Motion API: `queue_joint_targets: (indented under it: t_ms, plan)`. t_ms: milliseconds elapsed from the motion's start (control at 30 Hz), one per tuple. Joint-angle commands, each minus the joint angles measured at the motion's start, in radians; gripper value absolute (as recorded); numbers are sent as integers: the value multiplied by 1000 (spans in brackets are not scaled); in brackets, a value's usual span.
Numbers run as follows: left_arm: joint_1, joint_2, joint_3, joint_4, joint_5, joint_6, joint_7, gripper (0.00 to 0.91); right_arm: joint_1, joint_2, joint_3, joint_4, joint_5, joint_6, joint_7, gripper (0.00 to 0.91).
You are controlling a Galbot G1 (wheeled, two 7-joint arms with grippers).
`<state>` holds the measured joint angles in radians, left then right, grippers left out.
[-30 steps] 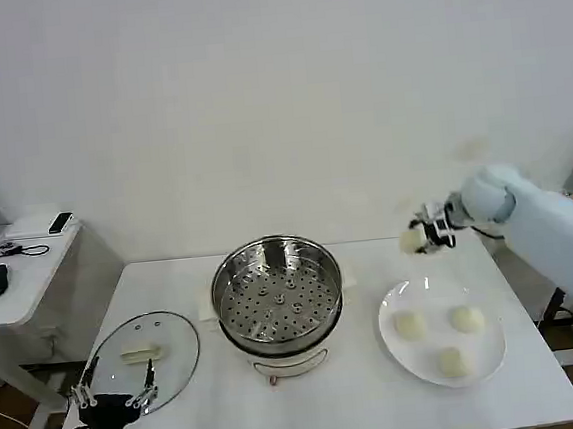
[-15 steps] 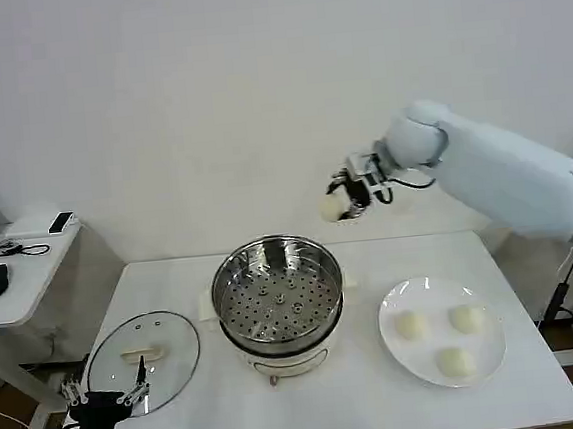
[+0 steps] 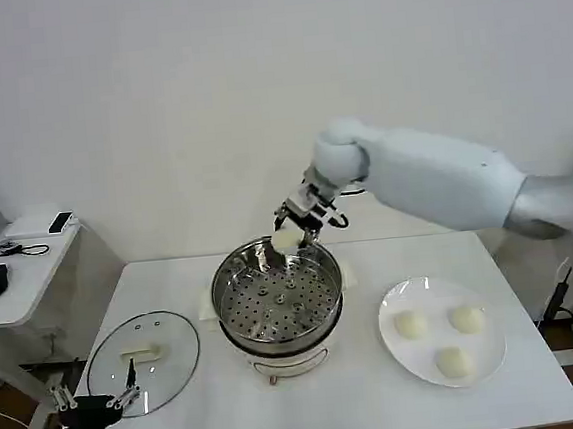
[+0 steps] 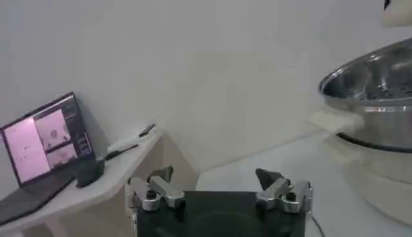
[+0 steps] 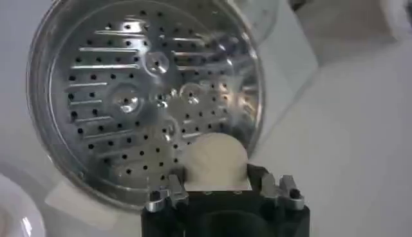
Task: Take steamed baozi put them in steamer then cover it.
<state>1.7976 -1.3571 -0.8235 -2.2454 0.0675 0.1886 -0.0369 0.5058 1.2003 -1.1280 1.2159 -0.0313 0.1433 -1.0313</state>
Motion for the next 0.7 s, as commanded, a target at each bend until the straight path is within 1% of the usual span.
queue_joint_targets:
  t_ms: [33, 67, 200, 233, 333, 700]
  plan:
    - [3, 0, -11, 3, -2, -1, 1, 907, -32, 85, -61, -53, -150, 179, 34, 655]
    - [2, 0, -12, 3, -3, -1, 1, 907, -38, 87, -61, -58, -159, 190, 40, 645]
    - [1, -1, -15, 7, -3, -1, 1, 907, -68, 109, -59, -102, -181, 226, 67, 655]
    - [-1, -1, -16, 10, -3, -2, 1, 907, -74, 114, -54, -115, -199, 233, 71, 645]
    - [-2, -3, -16, 15, -3, -2, 0, 907, -98, 134, -37, -162, -263, 266, 88, 655]
    - [-3, -1, -21, 13, -5, -2, 0, 907, -141, 181, -12, -251, -319, 309, 118, 655]
